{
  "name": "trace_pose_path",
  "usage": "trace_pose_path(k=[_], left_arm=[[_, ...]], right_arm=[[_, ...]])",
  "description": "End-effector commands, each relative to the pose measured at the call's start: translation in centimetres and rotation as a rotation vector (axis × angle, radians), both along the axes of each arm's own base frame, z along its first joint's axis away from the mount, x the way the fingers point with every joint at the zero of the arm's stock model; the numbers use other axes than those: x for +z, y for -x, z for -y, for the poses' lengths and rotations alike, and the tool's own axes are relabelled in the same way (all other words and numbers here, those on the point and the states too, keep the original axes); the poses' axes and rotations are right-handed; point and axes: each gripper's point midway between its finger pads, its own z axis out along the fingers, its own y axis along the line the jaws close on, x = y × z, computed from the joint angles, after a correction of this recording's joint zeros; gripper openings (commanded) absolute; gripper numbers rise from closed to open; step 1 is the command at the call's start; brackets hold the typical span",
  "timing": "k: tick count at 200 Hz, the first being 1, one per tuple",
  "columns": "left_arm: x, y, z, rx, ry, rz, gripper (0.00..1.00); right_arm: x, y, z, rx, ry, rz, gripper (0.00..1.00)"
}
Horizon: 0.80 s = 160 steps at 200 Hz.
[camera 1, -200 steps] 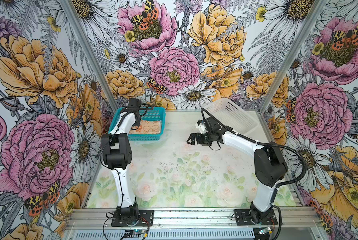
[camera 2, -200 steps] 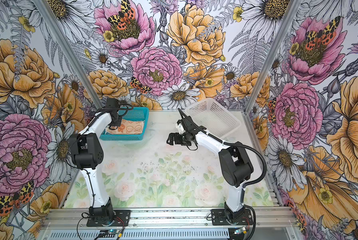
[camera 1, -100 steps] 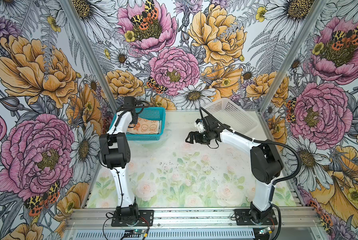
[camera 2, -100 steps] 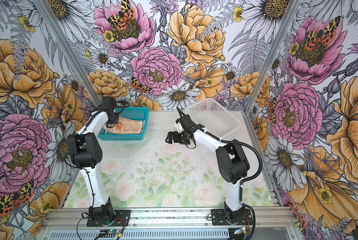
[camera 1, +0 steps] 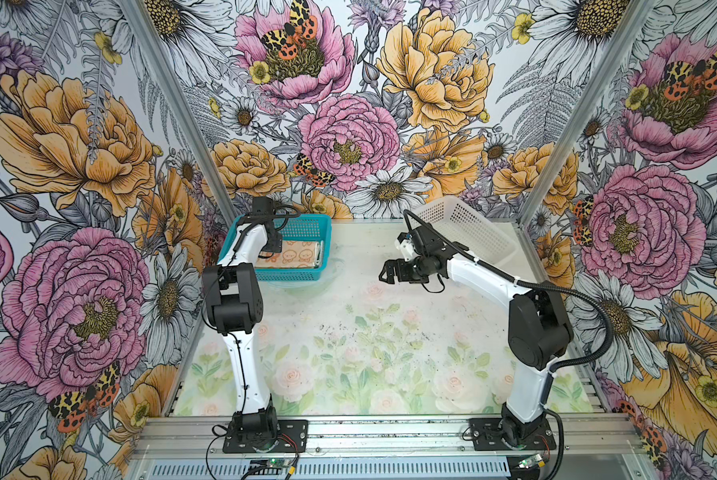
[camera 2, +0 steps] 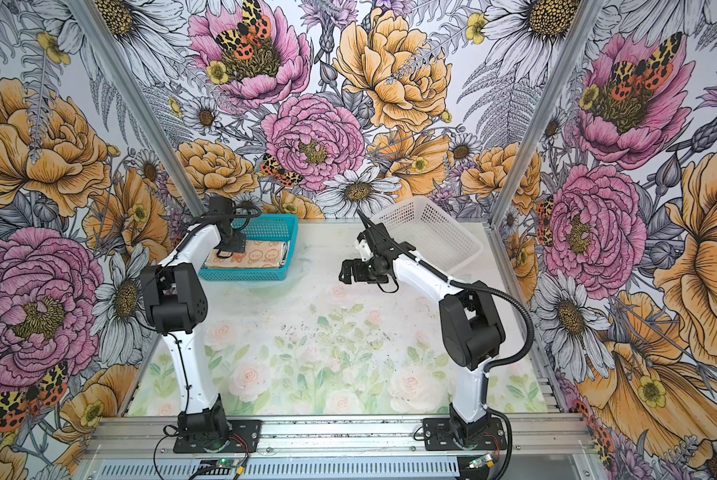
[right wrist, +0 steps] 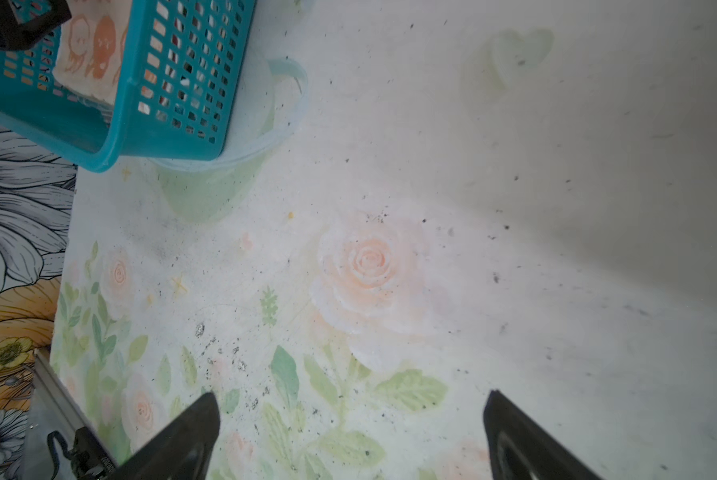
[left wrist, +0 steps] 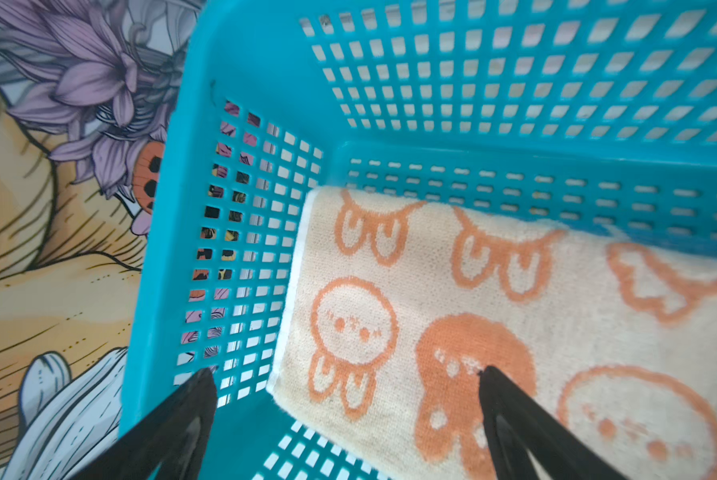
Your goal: Fold and stack the towels
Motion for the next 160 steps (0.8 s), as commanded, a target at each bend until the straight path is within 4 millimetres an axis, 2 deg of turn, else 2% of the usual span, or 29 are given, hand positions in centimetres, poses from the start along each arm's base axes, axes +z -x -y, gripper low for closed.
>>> trace_pose_path(k=[1, 27, 48, 70, 87, 128, 150, 160], left_arm=[[5.1, -0.3, 2.9, -0.027, -0.005, 0.126, 0.99], [6.7, -0.3, 6.8, -0.1, 0.009, 0.183, 0.99], [7.3, 0.0, 10.3, -0.168, 0.021, 0.21, 0.99], [7.2, 0.7, 14.4, -0.235, 0.029, 0.219, 0.99], [7.3, 1.6, 17.9, -0.287, 0.047, 0.23, 0.99], [7.7, 4.9, 26.9, -0.458, 0.055, 0.257, 0.99], [7.8, 6.5, 29.8, -0.505, 0.064, 0.262, 0.99], [7.9, 7.2, 30.7, -0.523, 0.07, 0.265, 0.99]], right_arm=[[4.6, -2.0, 5.1, -0.098, 0.113, 0.147, 0.99], [5.1, -2.9, 9.9, -0.207, 0.245, 0.188, 0.99], [4.9, -3.5, 12.3, -0.258, 0.281, 0.188, 0.99], [3.6, -4.6, 13.3, -0.274, 0.322, 0.17, 0.99], [2.4, -5.4, 13.9, -0.277, 0.375, 0.16, 0.95], [-0.3, -6.1, 15.9, -0.29, 0.476, 0.123, 0.76], [-1.8, -6.1, 16.4, -0.284, 0.509, 0.094, 0.67], [-2.2, -6.1, 16.3, -0.279, 0.506, 0.083, 0.59]])
